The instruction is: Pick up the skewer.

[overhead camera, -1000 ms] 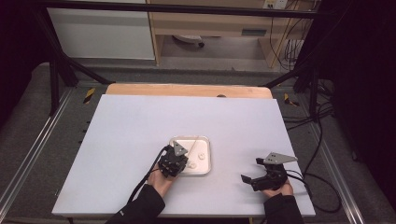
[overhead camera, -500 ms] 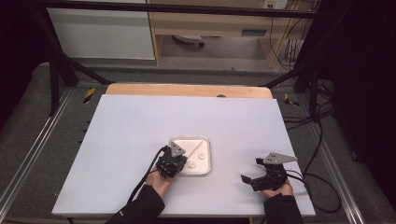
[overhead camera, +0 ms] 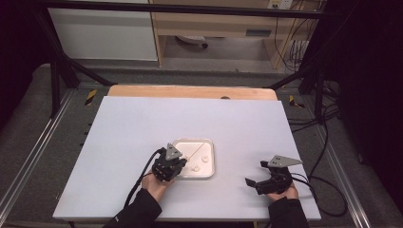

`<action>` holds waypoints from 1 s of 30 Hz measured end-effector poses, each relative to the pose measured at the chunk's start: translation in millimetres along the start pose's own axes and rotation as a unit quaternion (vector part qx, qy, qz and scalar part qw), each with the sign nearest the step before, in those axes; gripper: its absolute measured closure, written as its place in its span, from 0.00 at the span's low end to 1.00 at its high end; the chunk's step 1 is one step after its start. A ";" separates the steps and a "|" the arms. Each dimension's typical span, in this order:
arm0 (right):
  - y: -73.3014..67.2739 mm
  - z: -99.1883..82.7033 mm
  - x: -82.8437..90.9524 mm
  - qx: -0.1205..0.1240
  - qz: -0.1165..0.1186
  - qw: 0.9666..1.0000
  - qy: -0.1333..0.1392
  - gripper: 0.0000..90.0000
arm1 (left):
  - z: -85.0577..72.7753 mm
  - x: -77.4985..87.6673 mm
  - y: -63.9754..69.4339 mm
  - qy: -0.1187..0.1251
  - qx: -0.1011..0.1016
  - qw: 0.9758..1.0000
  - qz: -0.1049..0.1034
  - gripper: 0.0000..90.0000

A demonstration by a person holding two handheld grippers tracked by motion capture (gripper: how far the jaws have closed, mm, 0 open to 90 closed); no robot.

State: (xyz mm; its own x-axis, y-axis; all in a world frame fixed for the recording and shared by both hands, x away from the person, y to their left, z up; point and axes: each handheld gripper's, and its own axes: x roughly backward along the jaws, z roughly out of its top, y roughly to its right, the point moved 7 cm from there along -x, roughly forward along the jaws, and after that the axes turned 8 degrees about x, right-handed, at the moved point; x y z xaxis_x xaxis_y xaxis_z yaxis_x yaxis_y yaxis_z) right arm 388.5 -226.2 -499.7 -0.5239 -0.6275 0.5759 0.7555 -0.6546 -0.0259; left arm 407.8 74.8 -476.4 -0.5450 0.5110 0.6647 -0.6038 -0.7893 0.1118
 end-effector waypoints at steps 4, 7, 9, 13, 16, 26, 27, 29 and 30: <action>-0.6 0.5 -0.7 0.006 -0.001 1.000 -0.004 0.01 | -2.2 4.2 -1.3 -0.004 -0.011 1.000 -0.008 0.98; -1.8 1.5 -2.3 0.012 -0.003 1.000 -0.006 0.01 | -3.7 7.2 -2.1 -0.005 -0.018 1.000 -0.016 0.98; -3.1 2.4 -3.1 0.015 -0.003 1.000 -0.009 0.01 | -4.1 9.1 -2.4 -0.005 -0.018 1.000 -0.023 0.98; -5.3 4.2 -5.0 0.023 -0.005 1.000 -0.016 0.01 | -4.2 12.0 -2.5 -0.003 -0.021 0.999 -0.031 0.98; -8.2 6.6 -6.8 0.032 -0.006 0.999 -0.019 0.01 | -5.0 13.4 -1.3 -0.005 -0.027 0.999 -0.035 0.98; -17.4 15.0 -10.6 0.056 -0.006 0.998 -0.024 0.01 | -4.6 18.1 2.9 -0.005 -0.032 0.998 -0.058 0.98; -18.5 16.0 -11.2 0.060 -0.006 0.998 -0.025 0.01 | -4.2 18.7 3.2 -0.004 -0.034 0.998 -0.061 0.98; -21.4 18.3 -12.5 0.065 -0.004 0.998 -0.025 0.01 | -3.4 19.9 4.4 -0.004 -0.037 0.997 -0.065 0.98; -22.7 19.5 -13.0 0.069 -0.003 0.997 -0.026 0.01 | -3.1 20.4 4.9 -0.004 -0.039 0.997 -0.067 0.98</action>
State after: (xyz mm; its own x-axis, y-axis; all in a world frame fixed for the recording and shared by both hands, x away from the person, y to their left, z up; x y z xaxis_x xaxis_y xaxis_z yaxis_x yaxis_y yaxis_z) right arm 385.8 -194.9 -490.7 -0.5103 -0.5980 0.6181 0.8011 -0.5920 0.0887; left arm 391.9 82.4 -464.6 -0.4517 0.6065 0.6543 -0.7141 -0.6854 0.1423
